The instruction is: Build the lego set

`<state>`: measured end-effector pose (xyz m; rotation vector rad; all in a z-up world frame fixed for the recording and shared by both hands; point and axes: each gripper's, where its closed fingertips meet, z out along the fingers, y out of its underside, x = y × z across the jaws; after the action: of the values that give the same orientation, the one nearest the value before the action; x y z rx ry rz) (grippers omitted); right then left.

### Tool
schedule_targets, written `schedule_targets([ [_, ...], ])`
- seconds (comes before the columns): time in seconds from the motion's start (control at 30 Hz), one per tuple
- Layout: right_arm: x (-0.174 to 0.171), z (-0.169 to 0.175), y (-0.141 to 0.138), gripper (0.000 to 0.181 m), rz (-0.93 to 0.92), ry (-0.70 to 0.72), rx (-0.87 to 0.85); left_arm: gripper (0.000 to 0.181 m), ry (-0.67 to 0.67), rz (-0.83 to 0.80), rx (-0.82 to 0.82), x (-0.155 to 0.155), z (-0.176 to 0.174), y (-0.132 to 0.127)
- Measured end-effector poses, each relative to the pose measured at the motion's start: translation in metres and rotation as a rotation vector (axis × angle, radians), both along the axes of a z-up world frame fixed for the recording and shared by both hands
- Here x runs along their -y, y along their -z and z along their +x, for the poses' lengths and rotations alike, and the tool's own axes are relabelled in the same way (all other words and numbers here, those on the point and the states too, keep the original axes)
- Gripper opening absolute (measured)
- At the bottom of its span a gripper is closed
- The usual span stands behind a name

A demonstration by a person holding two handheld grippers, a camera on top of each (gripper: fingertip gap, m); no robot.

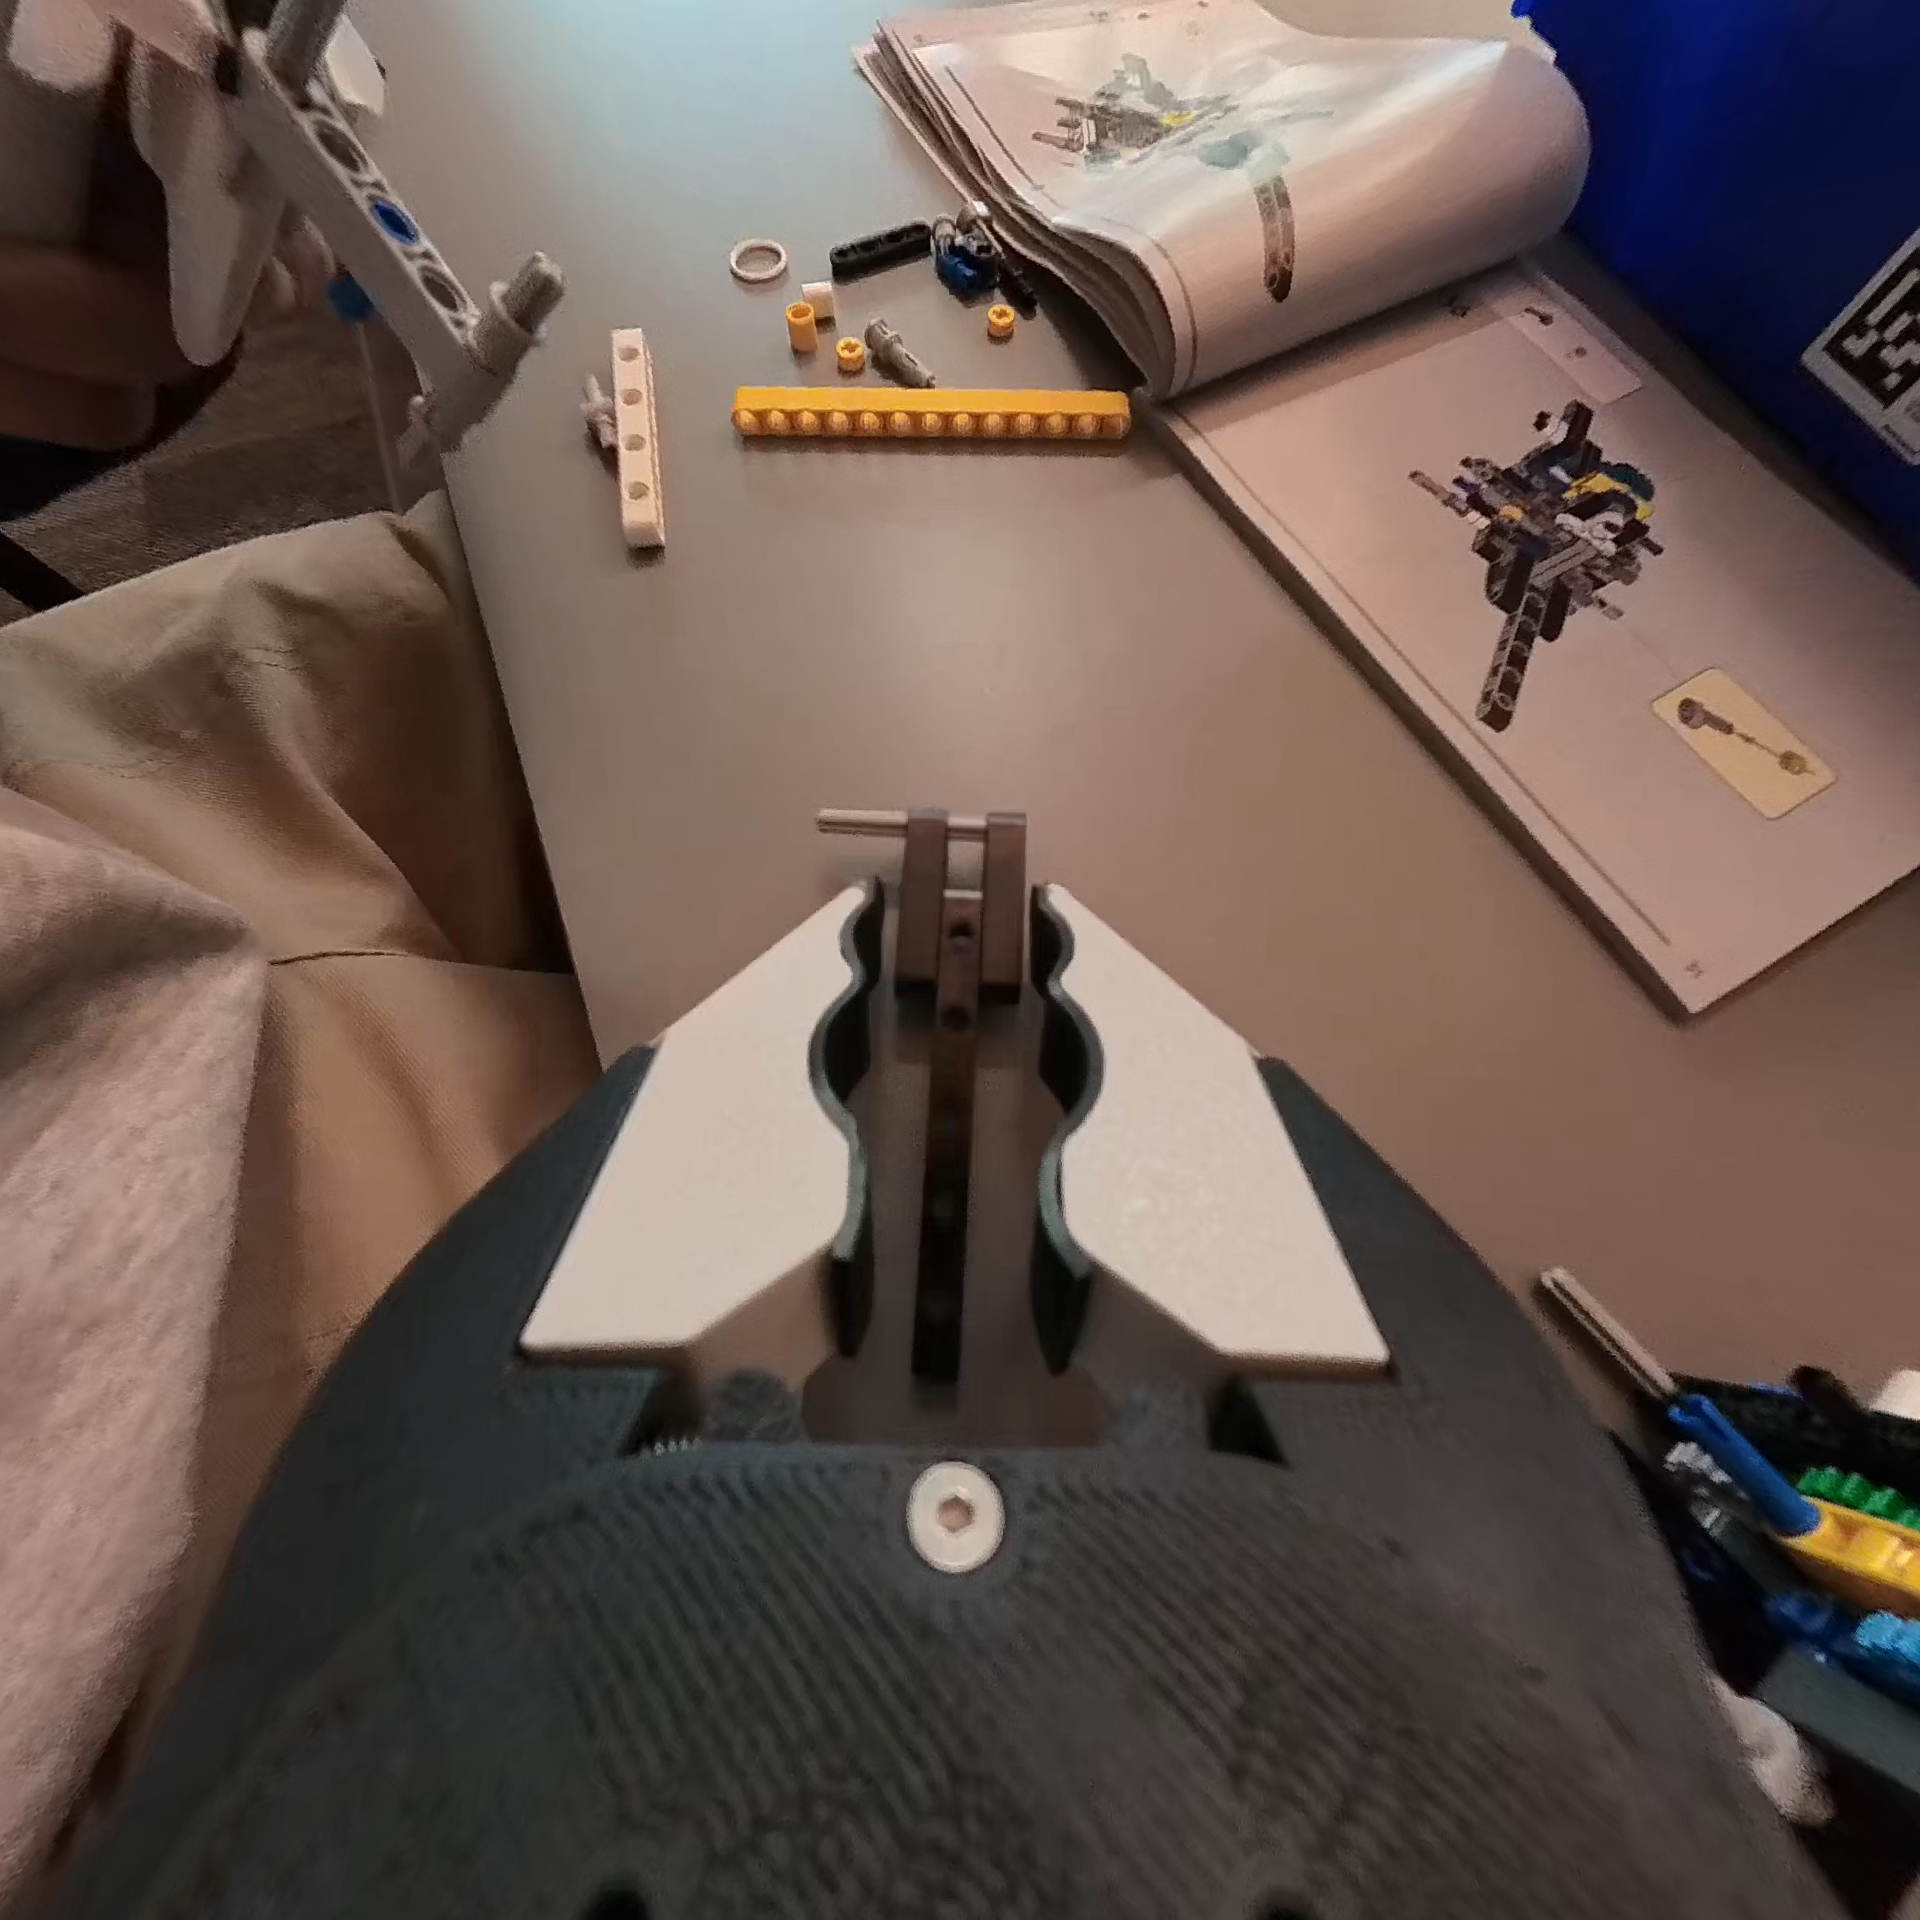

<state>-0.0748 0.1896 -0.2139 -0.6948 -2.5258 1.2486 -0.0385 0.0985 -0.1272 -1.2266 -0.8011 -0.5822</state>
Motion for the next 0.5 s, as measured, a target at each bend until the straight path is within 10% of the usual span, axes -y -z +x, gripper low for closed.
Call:
schedule_targets([
  [0.5, 0.034, 0.046, -0.076, 0.037, -0.337, -0.185, -0.197, 0.003, 0.114, 0.397, 0.225, -0.011, 0.006, -0.024],
])
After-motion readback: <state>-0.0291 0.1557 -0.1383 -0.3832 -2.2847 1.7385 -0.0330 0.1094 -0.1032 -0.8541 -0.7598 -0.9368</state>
